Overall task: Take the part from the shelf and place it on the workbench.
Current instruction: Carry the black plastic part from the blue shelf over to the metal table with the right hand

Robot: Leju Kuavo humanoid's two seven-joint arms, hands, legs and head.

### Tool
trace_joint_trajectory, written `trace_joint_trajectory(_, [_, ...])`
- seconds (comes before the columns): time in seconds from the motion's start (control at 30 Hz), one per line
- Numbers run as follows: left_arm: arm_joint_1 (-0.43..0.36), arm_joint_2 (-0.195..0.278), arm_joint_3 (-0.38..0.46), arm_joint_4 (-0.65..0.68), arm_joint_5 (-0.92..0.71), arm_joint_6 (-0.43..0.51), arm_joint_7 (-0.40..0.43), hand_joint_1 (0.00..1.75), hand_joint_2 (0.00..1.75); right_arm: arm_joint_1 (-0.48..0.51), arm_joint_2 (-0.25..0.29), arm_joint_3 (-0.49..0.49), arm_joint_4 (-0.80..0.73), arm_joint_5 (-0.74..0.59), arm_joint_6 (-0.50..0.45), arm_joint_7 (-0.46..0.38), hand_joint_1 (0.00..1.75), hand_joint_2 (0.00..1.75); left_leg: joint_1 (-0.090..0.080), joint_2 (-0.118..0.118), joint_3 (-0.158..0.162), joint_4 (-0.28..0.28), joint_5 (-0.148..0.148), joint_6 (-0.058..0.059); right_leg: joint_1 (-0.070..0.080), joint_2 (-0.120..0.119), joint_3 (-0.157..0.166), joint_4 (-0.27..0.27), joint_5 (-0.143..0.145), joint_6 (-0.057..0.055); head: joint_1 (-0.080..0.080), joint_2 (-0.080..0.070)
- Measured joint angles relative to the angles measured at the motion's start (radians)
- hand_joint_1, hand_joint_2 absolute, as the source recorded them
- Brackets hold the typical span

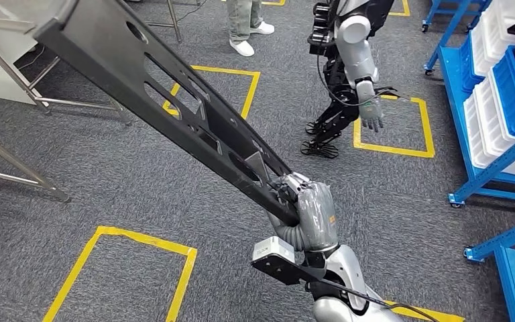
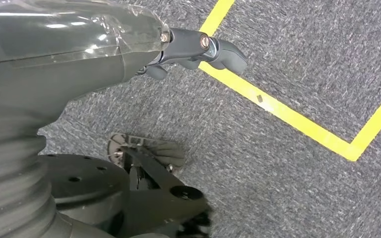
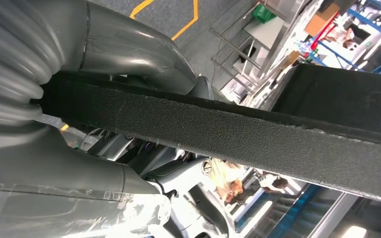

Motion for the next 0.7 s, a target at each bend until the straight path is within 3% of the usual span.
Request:
trace_joint_trajectory(0.07, [-0.001, 0.000, 0.000, 0.000, 0.000, 0.000, 0.000, 0.00, 1.75, 0.000, 0.000, 0.000, 0.000, 0.000, 0.000, 0.000, 1.75, 1.75, -0.006, 0.023, 0.062, -0.133, 0.054, 0.010, 0.001, -0.009, 0.008, -0.001, -0.005, 0.006, 0.000, 0.000])
trace_joint_trajectory(0.1, [-0.002, 0.000, 0.000, 0.000, -0.001, 0.000, 0.000, 0.00, 1.75, 0.000, 0.000, 0.000, 0.000, -0.001, 0.000, 0.000, 1.75, 1.75, -0.011, 0.031, 0.079, -0.173, 0.065, 0.015, 0.002, -0.013, 0.010, -0.002, -0.007, 0.009, 0.000, 0.000])
trace_joint_trajectory(0.2, [-0.002, 0.000, 0.000, 0.000, 0.000, 0.000, 0.000, 0.00, 1.75, -0.001, 0.000, 0.000, 0.000, -0.002, 0.000, 0.000, 1.75, 1.75, -0.018, 0.023, 0.083, -0.197, 0.068, 0.029, -0.001, -0.025, 0.015, -0.010, -0.010, 0.024, 0.001, 0.000])
trace_joint_trajectory(0.27, [-0.002, 0.000, 0.000, 0.000, 0.000, 0.000, 0.000, 0.00, 1.75, -0.002, 0.000, 0.000, 0.000, -0.002, 0.000, 0.000, 1.75, 1.75, -0.014, 0.012, 0.096, -0.217, 0.076, 0.042, -0.003, -0.010, 0.012, 0.013, -0.030, 0.032, 0.002, 0.000])
trace_joint_trajectory(0.33, [-0.003, 0.000, 0.000, 0.000, -0.001, 0.000, 0.000, 0.00, 1.75, -0.004, 0.000, 0.000, 0.001, -0.003, 0.000, -0.001, 1.75, 1.75, -0.012, 0.002, 0.105, -0.228, 0.080, 0.052, -0.003, 0.021, -0.031, 0.108, -0.082, 0.034, 0.005, 0.000])
trace_joint_trajectory(0.4, [-0.003, 0.000, 0.000, 0.000, -0.001, 0.000, 0.000, 0.00, 1.75, -0.003, 0.000, 0.000, 0.003, -0.004, 0.000, -0.001, 1.75, 1.75, -0.015, -0.011, 0.106, -0.226, 0.079, 0.057, -0.002, 0.033, -0.094, 0.225, -0.124, 0.035, 0.007, 0.000])
trace_joint_trajectory(0.43, [-0.003, 0.000, 0.000, 0.000, -0.001, 0.000, 0.001, 0.00, 1.75, -0.003, 0.000, 0.000, 0.004, -0.004, 0.000, 0.000, 1.75, 1.75, -0.015, -0.019, 0.106, -0.224, 0.077, 0.058, -0.002, 0.035, -0.111, 0.249, -0.120, 0.036, 0.007, 0.000])
trace_joint_trajectory(0.47, [-0.002, 0.000, 0.000, 0.000, -0.001, 0.000, 0.001, 0.00, 1.75, -0.002, 0.000, 0.000, 0.005, -0.004, 0.000, 0.000, 1.75, 1.75, -0.015, -0.029, 0.106, -0.221, 0.075, 0.057, -0.002, 0.036, -0.111, 0.235, -0.096, 0.035, 0.007, 0.000])
trace_joint_trajectory(0.57, [-0.003, 0.000, 0.000, 0.000, -0.002, 0.000, 0.001, 0.00, 1.75, -0.004, 0.000, 0.001, 0.007, -0.004, 0.000, 0.001, 1.75, 1.75, -0.014, -0.056, 0.102, -0.202, 0.063, 0.048, -0.005, 0.063, -0.042, 0.059, 0.004, 0.032, 0.009, 0.000])
trace_joint_trajectory(0.63, [-0.003, 0.000, 0.000, 0.000, -0.002, 0.000, 0.002, 0.00, 1.75, -0.005, 0.000, 0.001, 0.008, -0.004, 0.000, 0.002, 1.75, 1.75, -0.014, -0.069, 0.094, -0.190, 0.058, 0.038, -0.004, 0.081, -0.023, 0.008, 0.016, 0.028, 0.009, 0.000])
trace_joint_trajectory(0.7, [-0.001, 0.000, 0.000, 0.000, -0.002, 0.000, 0.002, 0.00, 1.75, -0.006, -0.001, 0.001, 0.008, -0.004, 0.000, 0.002, 1.75, 1.75, -0.013, -0.078, 0.090, -0.188, 0.057, 0.029, -0.002, 0.071, -0.023, 0.006, 0.017, 0.019, 0.007, 0.000])
